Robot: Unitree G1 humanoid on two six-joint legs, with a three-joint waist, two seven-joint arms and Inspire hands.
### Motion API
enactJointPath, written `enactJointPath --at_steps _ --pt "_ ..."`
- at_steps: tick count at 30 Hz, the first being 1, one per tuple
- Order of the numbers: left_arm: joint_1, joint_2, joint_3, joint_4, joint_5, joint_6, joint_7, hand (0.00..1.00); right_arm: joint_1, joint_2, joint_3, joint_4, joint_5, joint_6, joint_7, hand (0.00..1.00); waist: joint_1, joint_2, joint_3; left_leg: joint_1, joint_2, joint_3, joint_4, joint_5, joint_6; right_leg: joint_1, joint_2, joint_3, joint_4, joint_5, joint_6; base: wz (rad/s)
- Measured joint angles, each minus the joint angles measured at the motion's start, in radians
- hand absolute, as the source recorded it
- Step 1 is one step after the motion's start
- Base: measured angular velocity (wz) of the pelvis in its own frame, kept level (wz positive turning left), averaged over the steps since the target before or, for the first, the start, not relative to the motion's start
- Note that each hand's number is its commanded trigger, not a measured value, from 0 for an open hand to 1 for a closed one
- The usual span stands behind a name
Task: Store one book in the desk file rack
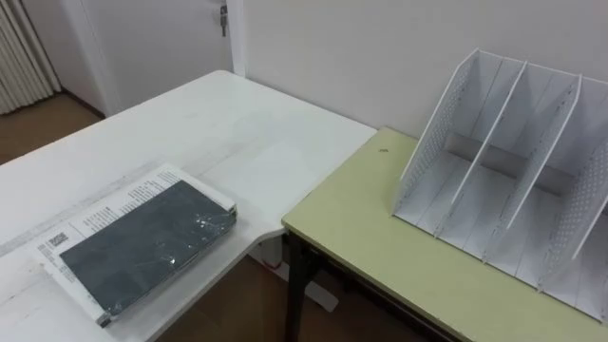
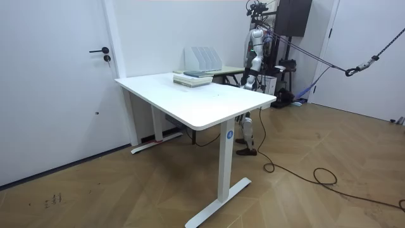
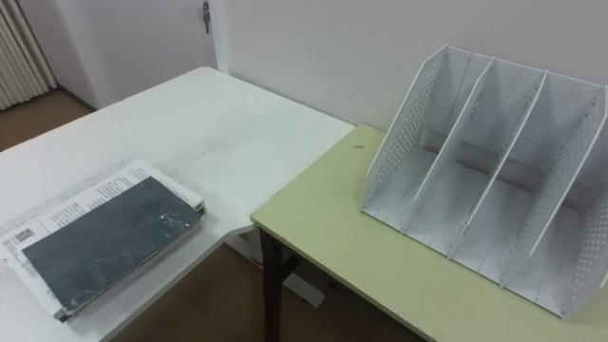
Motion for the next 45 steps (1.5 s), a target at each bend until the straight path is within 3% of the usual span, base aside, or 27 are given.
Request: enactJointPath --at_steps 24,29,32,40,43,45 --pt "-0.006 0.0 -0.002 -0.001 0.004 -0.007 0.007 0.0 0.0 0.001 0.0 -0.002 -0.004 -0.003 -0.002 0.0 -0.001 -0.002 0.0012 0.0 0.0 0.0 -0.002 0.0 0.0 0.0 -0.001 0.0 -0.001 0.0 0.0 0.0" --pt "-0.018 0.003 -0.007 -0.011 0.13 -0.008 0.019 0.0 -0.001 -0.001 0.012 0.0 -0.005 -0.01 0.0 0.0 -0.004 -0.002 0.0014 -0.004 0.0 0.001 -0.003 0.0 0.0 0.004 0.002 -0.002 0.0 0.0 0.0 0.0" --pt "-0.036 0.009 -0.048 -0.016 0.21 -0.008 0.03 0.0 -0.005 -0.004 0.03 0.0 -0.006 -0.012 0.0 0.0 -0.008 -0.002 0.0016 -0.004 -0.002 0.003 -0.003 0.0 0.0 0.003 0.003 -0.002 0.0 0.0 0.0 0.0" --pt "-0.032 0.011 -0.19 -0.248 0.588 0.014 0.043 0.0 -0.029 -0.004 0.046 -0.005 -0.036 -0.012 0.002 0.0 -0.043 -0.009 0.0036 -0.016 -0.012 -0.012 0.0 0.002 0.002 -0.005 0.001 -0.006 0.0 0.0 0.001 0.02" --pt "-0.062 0.008 -0.261 -0.282 0.675 0.014 0.043 0.0 -0.04 -0.003 0.071 -0.004 -0.035 -0.028 0.002 0.0 -0.066 -0.008 0.0058 -0.017 -0.013 -0.009 0.001 0.002 0.002 -0.004 0.0 -0.001 0.0 0.0 0.001 0.07" --pt "-0.079 0.005 -0.303 -0.31 0.712 0.015 0.043 0.0 -0.048 -0.004 0.09 -0.002 -0.034 -0.034 0.002 0.0 -0.07 -0.006 0.0032 -0.017 -0.013 -0.01 0.002 0.002 0.002 -0.005 -0.001 -0.001 0.0 0.0 0.002 0.0"
